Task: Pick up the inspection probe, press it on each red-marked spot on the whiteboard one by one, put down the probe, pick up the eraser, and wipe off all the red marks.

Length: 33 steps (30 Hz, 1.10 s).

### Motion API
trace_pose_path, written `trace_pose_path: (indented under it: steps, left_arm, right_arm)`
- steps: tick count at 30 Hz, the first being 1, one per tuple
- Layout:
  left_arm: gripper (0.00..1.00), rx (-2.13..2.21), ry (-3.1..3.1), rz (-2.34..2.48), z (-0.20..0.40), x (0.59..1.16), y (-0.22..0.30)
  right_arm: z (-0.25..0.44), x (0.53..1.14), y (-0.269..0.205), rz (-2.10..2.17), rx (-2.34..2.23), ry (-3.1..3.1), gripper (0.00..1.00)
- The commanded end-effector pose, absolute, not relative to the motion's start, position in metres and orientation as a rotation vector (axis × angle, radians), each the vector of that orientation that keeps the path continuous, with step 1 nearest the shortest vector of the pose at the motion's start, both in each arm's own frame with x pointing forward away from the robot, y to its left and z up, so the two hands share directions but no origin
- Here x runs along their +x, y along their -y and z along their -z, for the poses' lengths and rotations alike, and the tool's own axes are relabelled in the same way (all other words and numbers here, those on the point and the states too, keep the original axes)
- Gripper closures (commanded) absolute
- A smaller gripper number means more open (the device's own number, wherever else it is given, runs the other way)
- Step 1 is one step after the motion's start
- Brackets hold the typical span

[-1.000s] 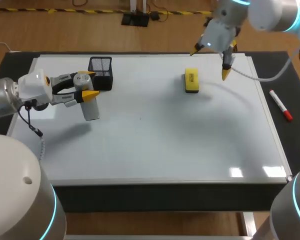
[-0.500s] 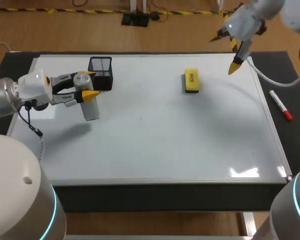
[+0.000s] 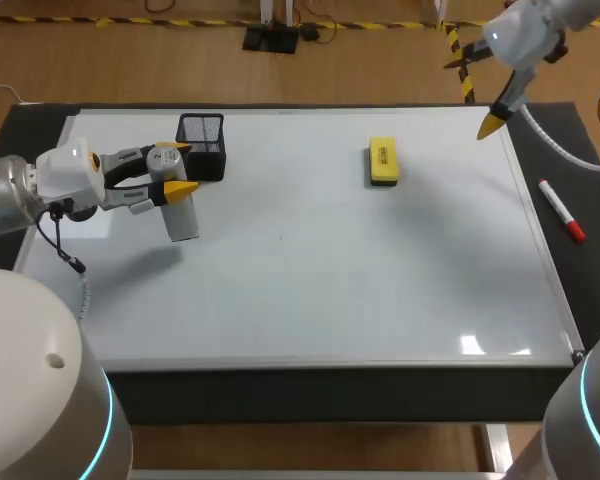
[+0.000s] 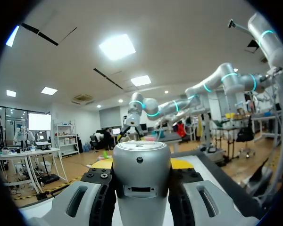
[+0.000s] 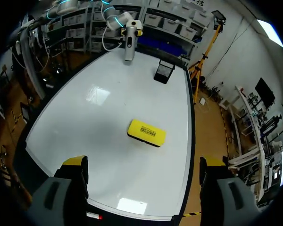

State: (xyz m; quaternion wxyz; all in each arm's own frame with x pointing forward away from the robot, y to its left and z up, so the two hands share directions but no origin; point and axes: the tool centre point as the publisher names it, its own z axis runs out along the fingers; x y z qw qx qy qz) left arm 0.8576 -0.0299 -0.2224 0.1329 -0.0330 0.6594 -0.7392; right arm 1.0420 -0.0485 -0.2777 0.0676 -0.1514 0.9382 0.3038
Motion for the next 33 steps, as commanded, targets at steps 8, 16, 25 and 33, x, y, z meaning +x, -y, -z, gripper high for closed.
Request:
trace_pose_path:
  steps: [8,16,25,33]
  left_arm:
    - [1.0,-0.096,-1.912,2.144,0.221,0.857,0.029]
    - [1.0,-0.096,-1.912,2.144,0.221,0.857,0.029]
    - [1.0,-0.055,-1.938,2.161,0.205,0.87,0.025]
    - [1.0,0.023,-1.945,2.183,0.173,0.899,0.021]
  right_arm:
    - [0.272,1.045,0.049,-0.905,-0.464,-2.846,0.0]
    - [0.272,1.045,0.049,-0.905,-0.464,-2.846,0.0]
    - [0.272,1.045,0.049,-0.905,-0.464,-2.846,0.0]
    - [0.272,1.045,0.049,-0.905,-0.464,-2.846,0.0]
